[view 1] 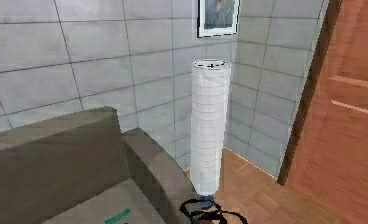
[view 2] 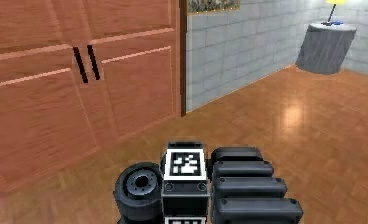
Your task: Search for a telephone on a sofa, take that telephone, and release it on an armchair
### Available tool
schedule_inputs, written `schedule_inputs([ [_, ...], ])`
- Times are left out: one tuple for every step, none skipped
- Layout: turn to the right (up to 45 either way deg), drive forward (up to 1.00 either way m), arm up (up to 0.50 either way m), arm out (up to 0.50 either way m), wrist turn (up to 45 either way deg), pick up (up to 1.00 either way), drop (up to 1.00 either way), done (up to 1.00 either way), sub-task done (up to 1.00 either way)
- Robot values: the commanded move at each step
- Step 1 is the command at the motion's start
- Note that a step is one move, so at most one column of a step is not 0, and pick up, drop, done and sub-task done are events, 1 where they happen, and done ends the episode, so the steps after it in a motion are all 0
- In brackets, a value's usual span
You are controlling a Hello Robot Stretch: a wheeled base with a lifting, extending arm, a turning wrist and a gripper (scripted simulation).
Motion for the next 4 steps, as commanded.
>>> schedule_inputs([
  [24.0,0.0,0.0,0.0,0.0,0.0,0.0,0.0,0.0],
  [-30.0,0.0,0.0,0.0,0.0,0.0,0.0,0.0,0.0],
  [-45.0,0.0,0.0,0.0,0.0,0.0,0.0,0.0,0.0],
  [-45.0,0.0,0.0,0.0,0.0,0.0,0.0,0.0,0.0],
])
